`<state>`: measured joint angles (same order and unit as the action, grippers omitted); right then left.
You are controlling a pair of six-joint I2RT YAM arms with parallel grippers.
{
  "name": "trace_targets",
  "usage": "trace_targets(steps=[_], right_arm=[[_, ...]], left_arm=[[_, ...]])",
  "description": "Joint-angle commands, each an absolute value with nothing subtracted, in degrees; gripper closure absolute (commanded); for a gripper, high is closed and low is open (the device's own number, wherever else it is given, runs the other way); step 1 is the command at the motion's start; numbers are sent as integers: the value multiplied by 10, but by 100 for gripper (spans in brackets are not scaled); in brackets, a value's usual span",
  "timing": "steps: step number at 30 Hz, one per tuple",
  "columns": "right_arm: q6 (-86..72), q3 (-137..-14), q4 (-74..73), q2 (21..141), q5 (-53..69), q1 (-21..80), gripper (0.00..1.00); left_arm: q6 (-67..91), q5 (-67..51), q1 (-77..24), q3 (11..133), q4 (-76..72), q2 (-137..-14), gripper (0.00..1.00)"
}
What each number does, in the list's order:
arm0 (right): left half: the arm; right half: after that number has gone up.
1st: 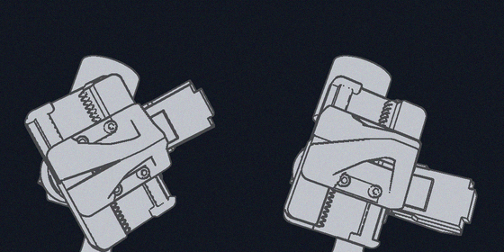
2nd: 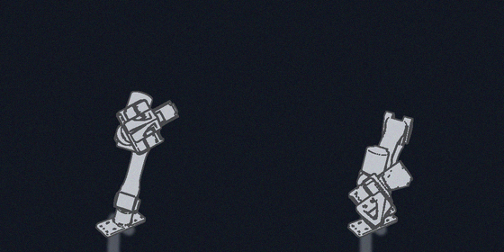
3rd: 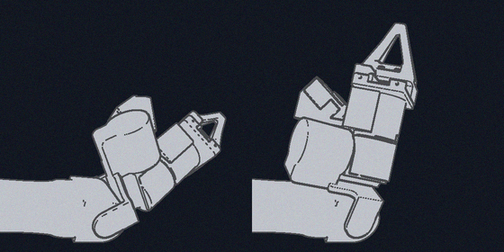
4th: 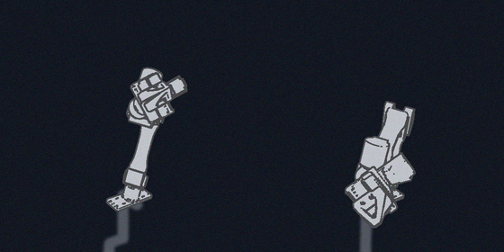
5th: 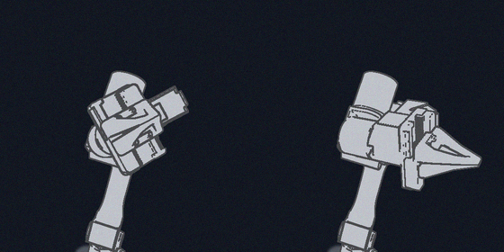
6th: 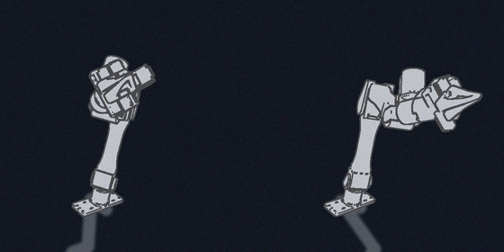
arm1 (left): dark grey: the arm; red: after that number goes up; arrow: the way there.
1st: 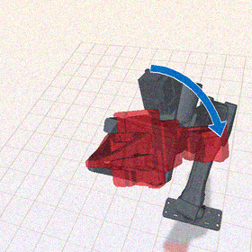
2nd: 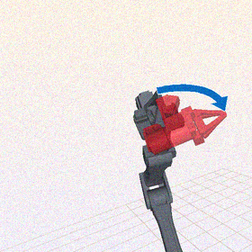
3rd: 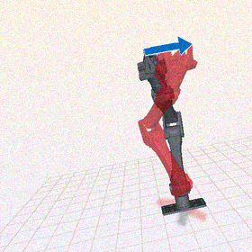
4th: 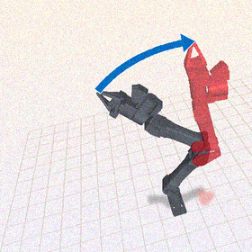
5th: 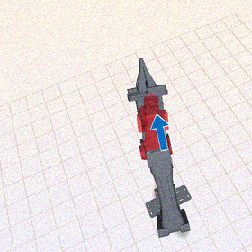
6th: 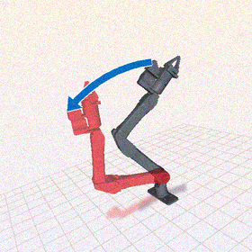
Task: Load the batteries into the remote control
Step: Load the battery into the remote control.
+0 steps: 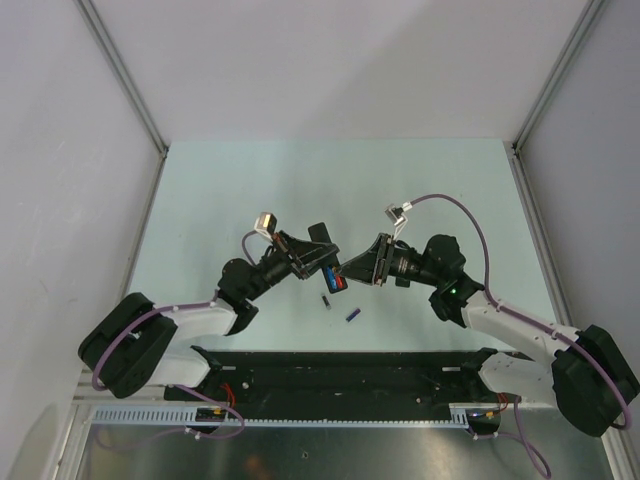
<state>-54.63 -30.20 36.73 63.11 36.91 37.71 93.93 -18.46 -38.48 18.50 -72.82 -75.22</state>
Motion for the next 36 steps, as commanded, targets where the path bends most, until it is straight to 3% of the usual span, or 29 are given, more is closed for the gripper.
trace_targets(steps=[1, 10, 14, 15, 16, 18, 21, 27, 28, 31, 36], right_arm=[[-545, -302, 371, 637, 352, 377, 65], [-527, -311, 283, 633, 352, 375, 100], [-523, -316, 255, 635, 356, 377, 99], [-524, -316, 252, 631, 354, 376, 89], [-527, -316, 251, 625, 352, 375, 67], [-535, -317, 255, 614, 346, 371, 40], [-542, -324, 241, 587, 338, 355, 24], [-485, -359, 130, 533, 315, 327, 22], [-404, -375, 14, 507, 234, 320, 23], [-343, -387, -124, 503, 89, 309, 26], [-311, -401, -232, 566, -63, 307, 29]], left_arm=[[937, -207, -393, 185, -901, -728, 100], [903, -237, -393, 182, -900, -736, 100], [892, -245, -393, 171, -900, -744, 100], [891, -243, -393, 169, -900, -744, 100], [889, -238, -392, 162, -900, -744, 100], [888, -233, -392, 156, -900, -744, 100], [887, -230, -389, 150, -900, -749, 100], [889, -229, -381, 141, -900, -756, 100], [890, -229, -375, 135, -900, -757, 100], [897, -231, -362, 123, -900, -758, 100], [897, -238, -338, 92, -900, -751, 100]])
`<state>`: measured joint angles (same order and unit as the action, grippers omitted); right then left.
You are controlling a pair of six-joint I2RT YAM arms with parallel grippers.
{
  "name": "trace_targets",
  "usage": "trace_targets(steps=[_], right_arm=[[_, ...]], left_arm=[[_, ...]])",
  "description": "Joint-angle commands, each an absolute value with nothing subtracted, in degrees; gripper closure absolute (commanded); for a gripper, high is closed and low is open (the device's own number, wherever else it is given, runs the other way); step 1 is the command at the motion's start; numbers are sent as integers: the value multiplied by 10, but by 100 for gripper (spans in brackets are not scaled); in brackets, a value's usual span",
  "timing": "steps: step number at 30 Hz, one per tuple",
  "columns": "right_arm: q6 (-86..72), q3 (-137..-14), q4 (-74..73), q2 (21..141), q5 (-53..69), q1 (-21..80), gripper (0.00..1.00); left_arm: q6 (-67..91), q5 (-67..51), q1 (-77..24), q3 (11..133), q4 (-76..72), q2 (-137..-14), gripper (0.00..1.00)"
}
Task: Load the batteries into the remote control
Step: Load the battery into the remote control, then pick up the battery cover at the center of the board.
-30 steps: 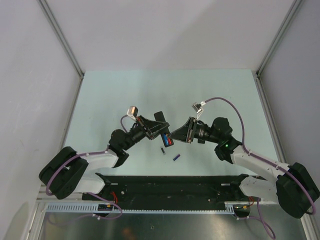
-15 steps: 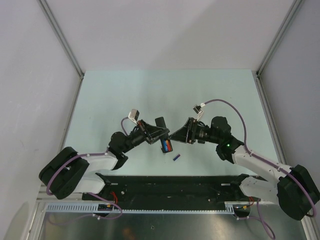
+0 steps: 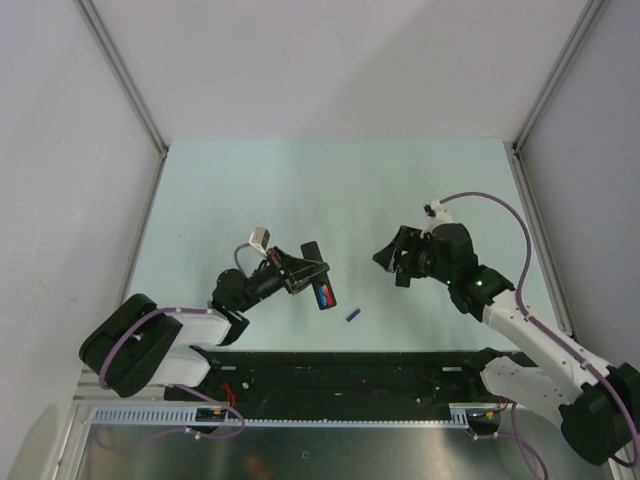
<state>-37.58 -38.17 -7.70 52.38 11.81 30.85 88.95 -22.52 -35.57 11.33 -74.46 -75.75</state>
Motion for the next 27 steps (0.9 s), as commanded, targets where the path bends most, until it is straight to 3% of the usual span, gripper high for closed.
trace_targets(steps=[1, 12, 27], right_arm=[[-311, -401, -252, 574, -85, 308, 28], [-311, -407, -242, 703, -163, 322, 21], [-364, -506, -267, 878, -239, 360, 30]], left_arm=[[896, -241, -334, 88, -900, -748, 100], [875, -243, -324, 19, -900, -716, 100], [873, -247, -323, 11, -900, -717, 100]])
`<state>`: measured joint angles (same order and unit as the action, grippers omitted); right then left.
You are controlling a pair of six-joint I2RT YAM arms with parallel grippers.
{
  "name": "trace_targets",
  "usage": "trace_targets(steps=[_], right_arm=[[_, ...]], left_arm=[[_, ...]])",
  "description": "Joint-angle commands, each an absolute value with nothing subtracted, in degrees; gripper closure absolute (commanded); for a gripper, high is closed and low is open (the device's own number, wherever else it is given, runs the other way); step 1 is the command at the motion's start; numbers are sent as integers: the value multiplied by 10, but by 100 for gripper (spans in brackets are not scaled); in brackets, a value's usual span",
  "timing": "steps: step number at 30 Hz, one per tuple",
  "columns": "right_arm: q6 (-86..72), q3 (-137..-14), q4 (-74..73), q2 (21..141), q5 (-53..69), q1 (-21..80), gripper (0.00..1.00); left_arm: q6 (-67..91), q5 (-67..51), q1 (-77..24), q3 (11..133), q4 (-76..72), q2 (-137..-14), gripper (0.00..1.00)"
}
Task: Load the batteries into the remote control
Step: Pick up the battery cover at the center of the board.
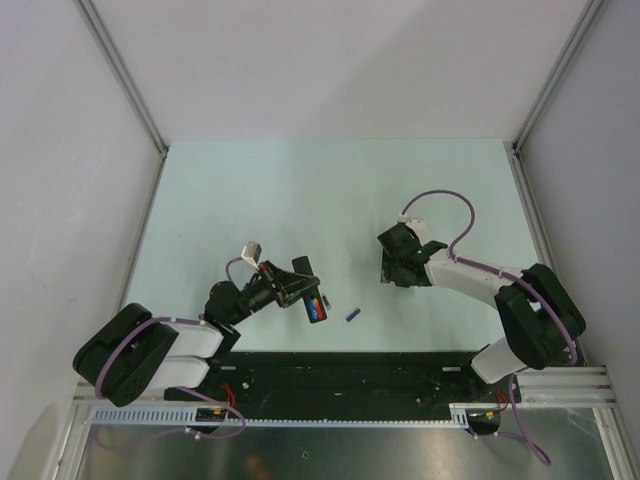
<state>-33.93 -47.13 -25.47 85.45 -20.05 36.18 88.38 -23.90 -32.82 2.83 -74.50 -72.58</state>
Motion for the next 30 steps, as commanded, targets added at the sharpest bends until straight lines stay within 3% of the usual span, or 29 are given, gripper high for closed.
trace_targets(steps=[1, 18, 30], right_arm=[[-366, -509, -270, 884, -239, 359, 30], [-363, -513, -263, 943, -188, 340, 41], [-334, -479, -251, 930, -151, 324, 42]], left_arm=[[873, -246, -323, 11, -900, -719, 100], [875, -257, -316, 9, -900, -715, 100], [873, -254, -316, 10, -900, -723, 100]])
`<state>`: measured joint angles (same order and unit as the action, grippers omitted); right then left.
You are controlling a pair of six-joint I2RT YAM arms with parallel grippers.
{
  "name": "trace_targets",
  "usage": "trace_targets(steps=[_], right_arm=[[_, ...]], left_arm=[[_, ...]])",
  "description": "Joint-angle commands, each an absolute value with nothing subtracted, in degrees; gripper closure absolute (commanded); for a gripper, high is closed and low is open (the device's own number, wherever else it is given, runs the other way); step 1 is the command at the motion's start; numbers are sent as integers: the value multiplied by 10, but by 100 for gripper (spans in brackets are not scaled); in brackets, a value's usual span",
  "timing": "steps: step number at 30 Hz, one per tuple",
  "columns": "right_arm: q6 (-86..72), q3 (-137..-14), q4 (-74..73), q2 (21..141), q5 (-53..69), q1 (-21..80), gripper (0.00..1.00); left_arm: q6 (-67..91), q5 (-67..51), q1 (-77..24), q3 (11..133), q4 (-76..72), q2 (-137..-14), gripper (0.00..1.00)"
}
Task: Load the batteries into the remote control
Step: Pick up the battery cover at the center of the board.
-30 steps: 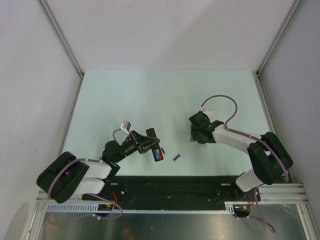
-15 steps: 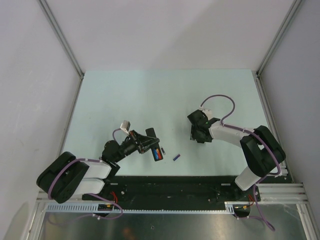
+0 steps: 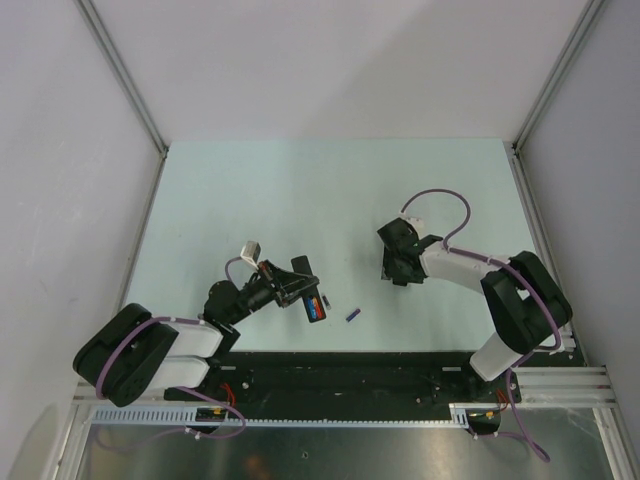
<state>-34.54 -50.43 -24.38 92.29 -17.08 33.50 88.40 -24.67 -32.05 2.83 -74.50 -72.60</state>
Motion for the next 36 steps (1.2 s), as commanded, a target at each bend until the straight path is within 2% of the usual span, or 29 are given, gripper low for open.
trace_targets(steps=[1, 5, 13, 21, 29, 36], right_arm=[[-333, -477, -249, 931, -146, 323, 43], [-332, -470, -241, 929, -133, 318, 57], [-332, -461, -233, 928, -117, 316, 59], [-319, -460, -231, 904, -112, 324, 83], [-309, -478, -284, 789, -108, 351, 84], [-294, -575, -439, 674, -120, 426, 84]], left_arm=[[873, -254, -316, 11, -900, -724, 100], [873, -249, -316, 11, -899, -727, 100], [873, -250, -316, 19, -900, -734, 100], [871, -248, -316, 24, -900, -740, 100], [874, -233, -316, 47, -900, -767, 100], [857, -219, -323, 129, -901, -837, 100]])
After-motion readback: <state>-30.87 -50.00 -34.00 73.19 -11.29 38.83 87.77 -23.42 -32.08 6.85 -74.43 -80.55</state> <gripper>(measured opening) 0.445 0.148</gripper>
